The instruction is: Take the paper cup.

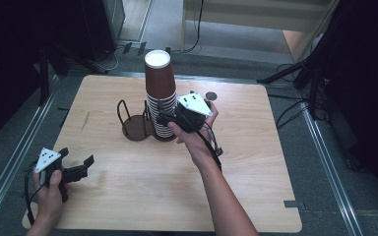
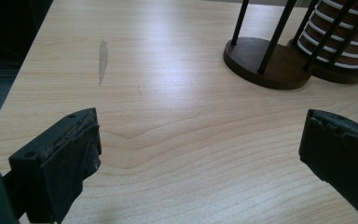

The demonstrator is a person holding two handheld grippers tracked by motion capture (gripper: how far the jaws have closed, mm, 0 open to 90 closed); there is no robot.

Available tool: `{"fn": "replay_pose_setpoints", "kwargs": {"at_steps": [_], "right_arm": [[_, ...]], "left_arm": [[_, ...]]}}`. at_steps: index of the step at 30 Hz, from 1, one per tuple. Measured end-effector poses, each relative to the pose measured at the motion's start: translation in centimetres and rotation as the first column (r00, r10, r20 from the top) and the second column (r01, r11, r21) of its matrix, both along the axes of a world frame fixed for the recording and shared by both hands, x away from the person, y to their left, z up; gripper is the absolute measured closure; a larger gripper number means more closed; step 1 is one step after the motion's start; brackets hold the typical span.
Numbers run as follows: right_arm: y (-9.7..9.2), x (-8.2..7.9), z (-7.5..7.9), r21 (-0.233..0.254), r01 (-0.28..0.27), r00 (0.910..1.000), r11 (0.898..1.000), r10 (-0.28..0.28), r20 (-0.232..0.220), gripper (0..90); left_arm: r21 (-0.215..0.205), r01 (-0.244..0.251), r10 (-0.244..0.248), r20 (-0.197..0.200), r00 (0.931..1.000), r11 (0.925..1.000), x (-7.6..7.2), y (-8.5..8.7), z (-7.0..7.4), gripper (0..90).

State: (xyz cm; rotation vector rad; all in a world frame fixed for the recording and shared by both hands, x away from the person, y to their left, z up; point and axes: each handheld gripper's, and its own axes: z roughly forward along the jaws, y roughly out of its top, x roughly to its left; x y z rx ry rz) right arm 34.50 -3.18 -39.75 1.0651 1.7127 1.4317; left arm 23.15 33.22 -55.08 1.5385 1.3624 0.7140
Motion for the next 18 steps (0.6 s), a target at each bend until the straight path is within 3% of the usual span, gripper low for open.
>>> {"fn": "replay_pose_setpoints", "kwargs": {"at_steps": [18], "right_arm": [[2.4,1.7,2.4,-0.011,-0.002,0.999,1.0,0.003,0.044,1.5]], "left_arm": [[-0.003,0.001,-0.001,-0.001,1.0,1.0,-0.1,0.0,0.0,0.0]]}}
